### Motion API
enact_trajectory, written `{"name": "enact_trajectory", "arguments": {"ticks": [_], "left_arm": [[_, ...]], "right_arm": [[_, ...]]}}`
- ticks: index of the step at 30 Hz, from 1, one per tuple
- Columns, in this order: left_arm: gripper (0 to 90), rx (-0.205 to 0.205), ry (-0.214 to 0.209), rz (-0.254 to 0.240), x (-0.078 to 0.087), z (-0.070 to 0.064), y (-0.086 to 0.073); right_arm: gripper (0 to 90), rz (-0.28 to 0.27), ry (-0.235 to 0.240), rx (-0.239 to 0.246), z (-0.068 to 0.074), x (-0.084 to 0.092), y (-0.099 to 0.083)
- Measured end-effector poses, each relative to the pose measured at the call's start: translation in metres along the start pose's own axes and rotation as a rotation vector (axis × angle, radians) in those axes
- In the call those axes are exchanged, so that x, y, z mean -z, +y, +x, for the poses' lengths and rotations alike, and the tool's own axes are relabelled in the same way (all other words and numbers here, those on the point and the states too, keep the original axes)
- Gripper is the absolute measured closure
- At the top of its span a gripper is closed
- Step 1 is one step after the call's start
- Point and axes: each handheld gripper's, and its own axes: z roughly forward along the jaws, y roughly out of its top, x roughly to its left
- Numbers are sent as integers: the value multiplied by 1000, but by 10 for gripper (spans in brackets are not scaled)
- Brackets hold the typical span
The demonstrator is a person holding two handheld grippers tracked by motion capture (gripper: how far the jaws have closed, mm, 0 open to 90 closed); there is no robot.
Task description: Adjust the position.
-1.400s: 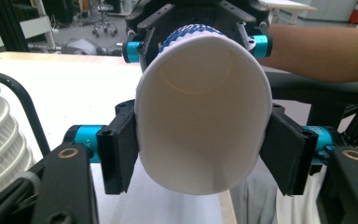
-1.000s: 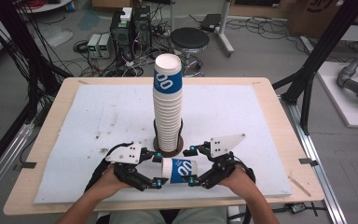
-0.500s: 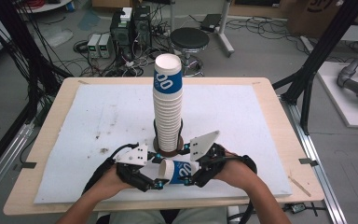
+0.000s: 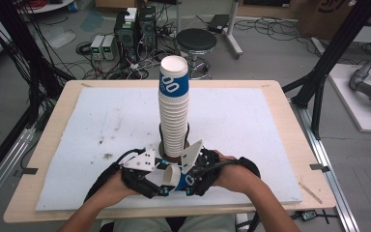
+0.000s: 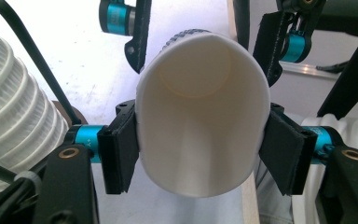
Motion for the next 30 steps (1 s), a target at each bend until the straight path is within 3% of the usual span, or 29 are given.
{"name": "enact_trajectory", "arguments": {"ticks": [9,15,25,30], "left_arm": [[344,-8,-6,31,-3,-2,1],[345,-2,-6,33,-4,-2,1],[346,-6,-5,16,-4,-2,1],[281,22,-11,-49,-1,0,0]], "right_arm": [[293,80,43,11,-2,-8,11],[333,104,58,4,-4,-12,14],[360,81,55,-35,-2,-11,9],[343,13,47,-63,-2,-8,1]]}}
